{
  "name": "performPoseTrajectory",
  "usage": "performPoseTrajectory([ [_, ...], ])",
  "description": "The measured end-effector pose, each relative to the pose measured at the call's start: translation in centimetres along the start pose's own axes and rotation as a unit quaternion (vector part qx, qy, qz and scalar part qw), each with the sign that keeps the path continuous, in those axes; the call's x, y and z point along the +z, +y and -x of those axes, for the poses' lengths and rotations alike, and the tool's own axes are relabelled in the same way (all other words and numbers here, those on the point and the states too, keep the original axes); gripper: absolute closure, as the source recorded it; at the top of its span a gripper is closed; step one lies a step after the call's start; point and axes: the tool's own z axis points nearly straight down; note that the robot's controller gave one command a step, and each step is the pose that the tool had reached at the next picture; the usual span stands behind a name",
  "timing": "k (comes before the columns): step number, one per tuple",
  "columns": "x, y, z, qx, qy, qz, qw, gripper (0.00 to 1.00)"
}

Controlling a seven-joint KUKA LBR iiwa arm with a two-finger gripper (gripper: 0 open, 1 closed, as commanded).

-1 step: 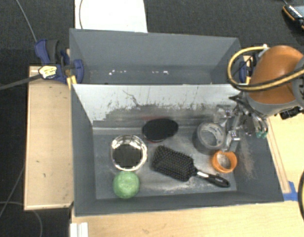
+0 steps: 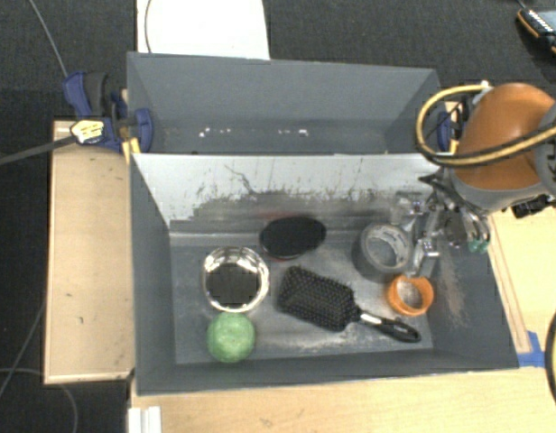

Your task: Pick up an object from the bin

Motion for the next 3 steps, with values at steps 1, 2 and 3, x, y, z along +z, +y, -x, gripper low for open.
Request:
performPoseTrajectory([
  [1, 5.0, -4.0, -4.6, 0.025, -0.0064, -0.001, 0.9997, 0.0],
  [2, 5.2, -3.0, -3.7, 0.045, -0.0109, -0.002, 0.9989, 0.0],
  [3, 5.2, -1.9, -7.4, 0.064, -0.0231, -0.004, 0.9977, 0.0],
])
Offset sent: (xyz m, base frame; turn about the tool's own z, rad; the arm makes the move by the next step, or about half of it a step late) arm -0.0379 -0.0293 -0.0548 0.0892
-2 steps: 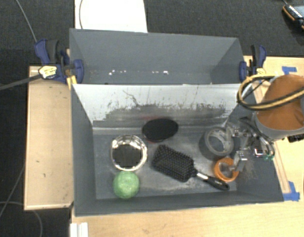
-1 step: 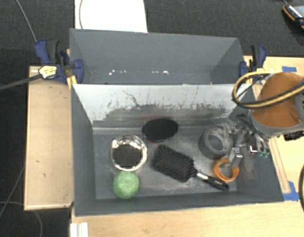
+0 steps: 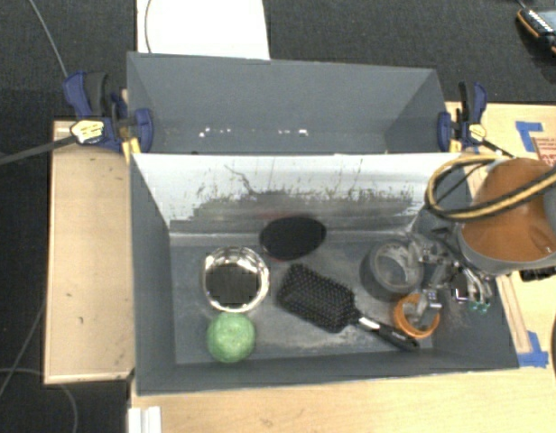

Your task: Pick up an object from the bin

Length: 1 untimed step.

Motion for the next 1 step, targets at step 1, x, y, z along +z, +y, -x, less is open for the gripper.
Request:
performPoseTrajectory([
  [1, 0.6, -0.39, -1.75, 0.012, -0.006, 0.0, 0.9999, 1.0],
])
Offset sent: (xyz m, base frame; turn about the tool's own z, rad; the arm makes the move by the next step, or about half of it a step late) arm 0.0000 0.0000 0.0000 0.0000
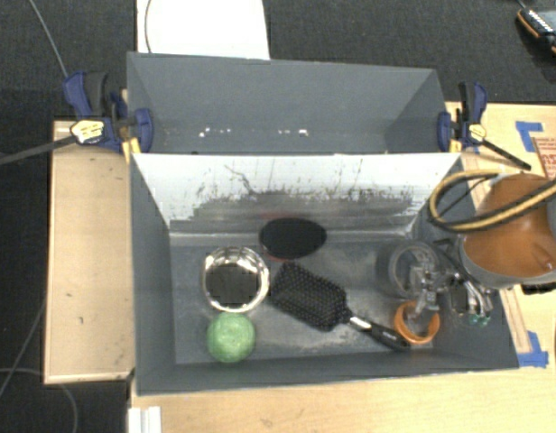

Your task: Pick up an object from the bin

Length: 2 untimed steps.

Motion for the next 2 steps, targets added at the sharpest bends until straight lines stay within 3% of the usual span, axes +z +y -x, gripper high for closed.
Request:
performPoseTrajectory([
  [1, 0.18, 0.12, -0.19, -0.001, 0.0026, 0.001, 1.0, 0.0],
  [2, 0.17, 0.02, -0.22, -0.003, 0.0039, 0.0, 1.0, 1.0],
])
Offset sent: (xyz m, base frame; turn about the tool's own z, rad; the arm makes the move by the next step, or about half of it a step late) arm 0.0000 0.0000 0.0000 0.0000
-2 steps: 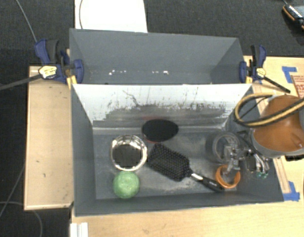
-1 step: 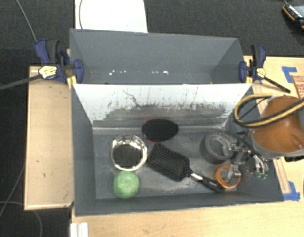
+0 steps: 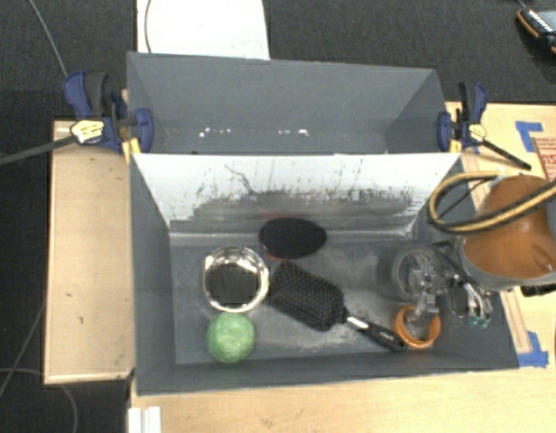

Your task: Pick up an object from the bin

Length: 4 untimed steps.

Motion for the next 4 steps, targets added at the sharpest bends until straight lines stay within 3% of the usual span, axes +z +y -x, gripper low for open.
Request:
performPoseTrajectory([
  [1, 0.33, 0.03, -0.33, -0.001, 0.0044, 0.0, 1.0, 0.0],
  [4, 0.32, -0.83, 0.01, -0.011, 0.0008, 0.0, 0.9999, 0.0],
])
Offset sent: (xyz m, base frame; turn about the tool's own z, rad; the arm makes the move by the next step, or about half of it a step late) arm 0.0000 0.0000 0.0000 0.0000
